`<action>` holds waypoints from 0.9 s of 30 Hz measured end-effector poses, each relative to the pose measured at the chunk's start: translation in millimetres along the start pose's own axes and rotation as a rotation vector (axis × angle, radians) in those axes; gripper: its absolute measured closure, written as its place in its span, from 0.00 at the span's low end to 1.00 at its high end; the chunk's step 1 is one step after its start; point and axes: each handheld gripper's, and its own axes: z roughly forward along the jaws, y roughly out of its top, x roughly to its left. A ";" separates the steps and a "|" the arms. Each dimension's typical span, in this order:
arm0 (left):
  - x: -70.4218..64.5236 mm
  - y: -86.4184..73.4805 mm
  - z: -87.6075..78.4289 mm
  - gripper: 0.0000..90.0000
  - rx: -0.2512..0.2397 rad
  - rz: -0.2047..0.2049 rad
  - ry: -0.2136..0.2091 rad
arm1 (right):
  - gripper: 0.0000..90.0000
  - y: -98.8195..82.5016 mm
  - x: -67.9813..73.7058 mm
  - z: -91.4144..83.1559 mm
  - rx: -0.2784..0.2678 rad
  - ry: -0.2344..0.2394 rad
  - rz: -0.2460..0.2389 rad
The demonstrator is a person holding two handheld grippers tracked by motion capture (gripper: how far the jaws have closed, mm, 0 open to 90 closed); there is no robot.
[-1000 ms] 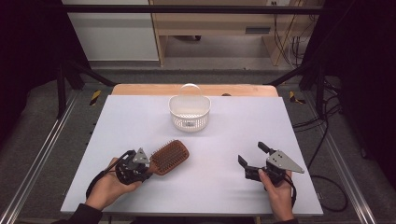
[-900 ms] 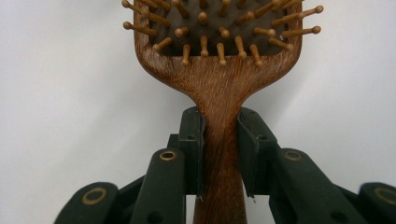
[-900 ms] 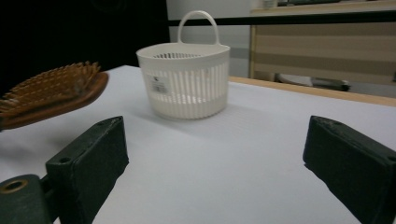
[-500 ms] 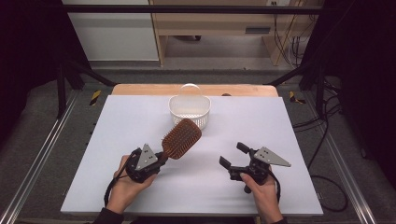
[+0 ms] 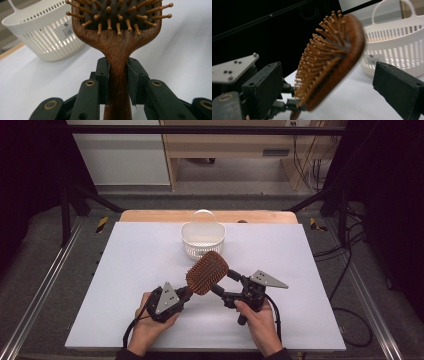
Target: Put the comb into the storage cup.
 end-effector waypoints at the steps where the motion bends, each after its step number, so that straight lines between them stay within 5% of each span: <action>1: -2.5 1.0 -0.2 0.81 -0.007 0.010 0.009 | 0.12 0.4 1.7 2.7 -0.001 0.008 0.008; 27: -1.2 -3.5 -7.5 0.81 -0.061 -0.013 0.043 | 0.42 18.6 4.5 27.6 -0.041 0.054 0.148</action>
